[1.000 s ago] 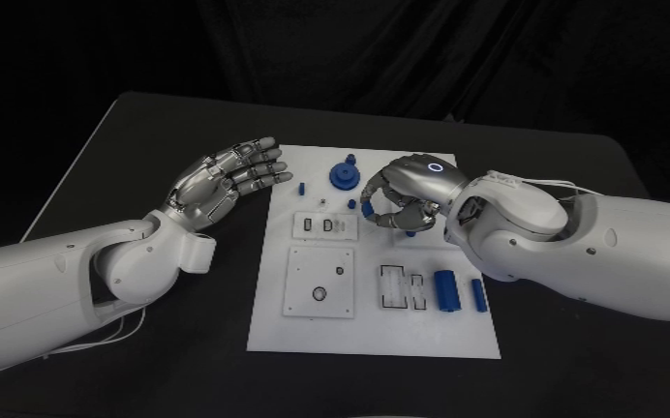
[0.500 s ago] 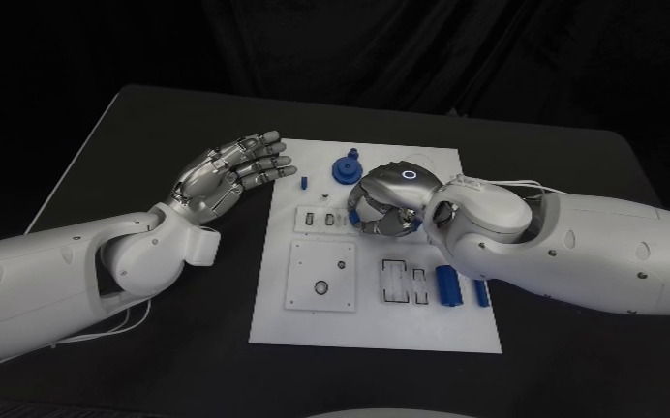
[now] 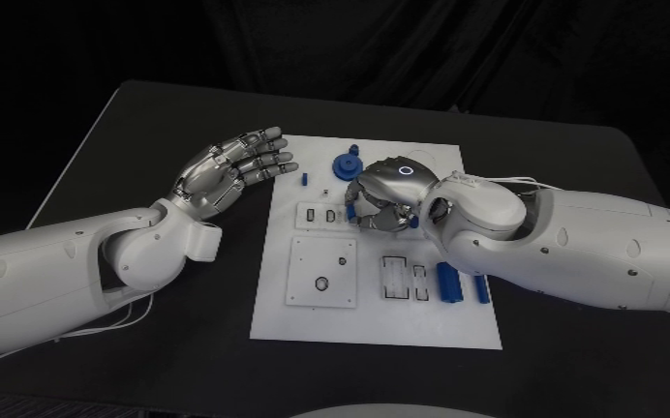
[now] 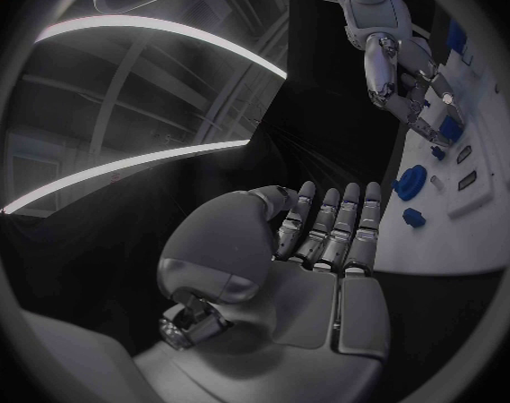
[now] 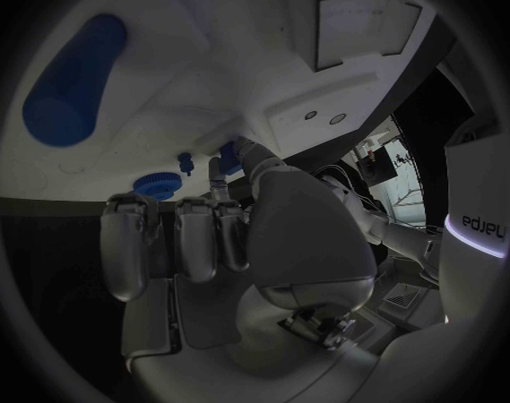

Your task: Assemble the parts on the task board

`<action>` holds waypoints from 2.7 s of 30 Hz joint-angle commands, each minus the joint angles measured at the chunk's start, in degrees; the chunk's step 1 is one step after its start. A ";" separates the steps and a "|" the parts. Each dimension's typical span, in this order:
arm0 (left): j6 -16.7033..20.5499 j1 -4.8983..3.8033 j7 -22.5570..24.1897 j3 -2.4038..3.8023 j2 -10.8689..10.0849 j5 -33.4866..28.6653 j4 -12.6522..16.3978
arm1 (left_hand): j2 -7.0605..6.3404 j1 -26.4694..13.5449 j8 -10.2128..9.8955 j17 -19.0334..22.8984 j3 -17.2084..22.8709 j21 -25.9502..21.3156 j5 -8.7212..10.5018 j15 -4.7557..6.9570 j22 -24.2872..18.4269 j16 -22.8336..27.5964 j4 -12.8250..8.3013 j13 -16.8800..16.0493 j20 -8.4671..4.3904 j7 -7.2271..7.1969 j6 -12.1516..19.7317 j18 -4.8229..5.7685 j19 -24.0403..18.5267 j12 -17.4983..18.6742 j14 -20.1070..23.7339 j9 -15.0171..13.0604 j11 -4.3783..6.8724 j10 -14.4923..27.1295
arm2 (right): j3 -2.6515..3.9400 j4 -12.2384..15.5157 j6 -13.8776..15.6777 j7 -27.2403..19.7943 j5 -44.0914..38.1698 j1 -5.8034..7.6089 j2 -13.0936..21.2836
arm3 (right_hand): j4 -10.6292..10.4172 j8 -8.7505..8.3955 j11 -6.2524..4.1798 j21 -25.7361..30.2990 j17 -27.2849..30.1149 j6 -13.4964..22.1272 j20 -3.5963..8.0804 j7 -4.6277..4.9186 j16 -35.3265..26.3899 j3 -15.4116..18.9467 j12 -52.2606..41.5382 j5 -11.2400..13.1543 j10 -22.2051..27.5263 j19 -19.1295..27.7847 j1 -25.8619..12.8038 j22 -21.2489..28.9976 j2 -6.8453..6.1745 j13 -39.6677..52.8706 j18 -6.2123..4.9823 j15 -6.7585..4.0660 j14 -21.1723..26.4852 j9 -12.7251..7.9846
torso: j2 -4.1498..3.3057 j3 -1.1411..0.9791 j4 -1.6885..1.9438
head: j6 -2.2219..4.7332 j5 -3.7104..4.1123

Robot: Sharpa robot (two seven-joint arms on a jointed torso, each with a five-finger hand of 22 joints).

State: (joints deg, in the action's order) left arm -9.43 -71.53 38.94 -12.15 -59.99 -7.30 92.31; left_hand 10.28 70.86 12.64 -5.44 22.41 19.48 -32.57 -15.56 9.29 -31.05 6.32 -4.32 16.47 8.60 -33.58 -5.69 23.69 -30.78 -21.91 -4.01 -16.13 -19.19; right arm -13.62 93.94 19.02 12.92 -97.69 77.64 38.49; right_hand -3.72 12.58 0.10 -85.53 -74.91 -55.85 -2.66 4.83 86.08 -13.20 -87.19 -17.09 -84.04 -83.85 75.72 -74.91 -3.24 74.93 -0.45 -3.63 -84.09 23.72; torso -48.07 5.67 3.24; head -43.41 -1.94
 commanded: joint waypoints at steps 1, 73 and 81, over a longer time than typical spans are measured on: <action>-0.81 0.09 0.58 0.04 0.07 -0.08 0.05 | -0.03 -0.52 0.36 0.08 0.34 -0.30 -0.14 -0.02 -0.07 -0.36 0.08 0.03 -0.02 0.22 -0.08 0.81 -0.43 -0.37 0.28 -0.08 -0.20 -0.13 | -0.39 -0.27 -1.43 1.77 -0.69 -0.56 -0.06 | -0.33 -1.53 0.48 0.33 -8.76 1.34 -0.12 0.45 -0.19 0.60 0.02 1.86 -2.12 -3.14 -1.22 -11.59 -0.30 10.73 -1.17 0.26 -4.60 0.41 | 0.02 -0.02 0.08 | -0.06 0.04; 5.35 -13.09 -45.09 0.07 11.37 51.45 -5.41 | -7.40 1.17 3.21 -40.91 0.48 47.20 19.36 12.80 27.96 -52.77 -0.33 -14.35 -7.00 1.23 -12.61 -4.85 18.52 -24.54 -43.82 -0.41 10.49 -30.14 | -0.61 0.01 20.78 -21.63 26.32 -1.66 19.30 | -7.50 -5.32 1.58 1.95 -6.81 2.76 -1.28 1.72 -1.29 3.68 2.01 5.29 0.56 -2.53 2.96 -11.41 1.77 7.77 -1.49 1.31 -4.06 -7.08 | 12.67 -5.91 -4.22 | -1.37 -5.94; 5.52 -13.28 -50.99 0.07 15.71 58.74 -8.15 | -6.98 -0.28 3.36 -76.22 -4.94 55.40 22.06 13.98 43.91 -58.85 6.15 -66.61 -8.26 -0.06 -16.29 -1.93 34.58 -53.45 -63.37 -1.26 11.79 -56.07 | -0.62 -0.10 21.98 -21.21 26.57 -2.03 20.72 | -7.98 -5.45 1.58 1.96 -6.92 1.96 -1.24 1.65 -1.22 2.83 1.99 2.83 0.45 -2.56 3.92 -11.47 2.11 7.79 -1.48 1.28 -4.11 -7.60 | 13.39 -6.40 -4.90 | -3.14 -6.48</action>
State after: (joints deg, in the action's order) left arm -3.48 -84.70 -7.41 -12.10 -44.58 45.15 84.41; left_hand 3.28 71.19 15.75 -74.57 17.81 74.23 -10.78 -1.71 51.99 -89.70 11.87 -66.50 8.26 8.57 -49.58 -8.34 57.13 -82.26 -83.33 -5.12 -4.49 -72.57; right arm -14.25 93.80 38.58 -9.20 -71.61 75.78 59.08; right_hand -11.64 7.21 1.85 -83.81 -74.90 -53.45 -3.59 6.37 84.92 -10.10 -85.47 -14.02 -83.72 -83.94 79.18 -74.94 -1.04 74.90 -1.38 -2.64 -84.02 16.21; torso -35.14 -0.43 -1.30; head -46.13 -8.27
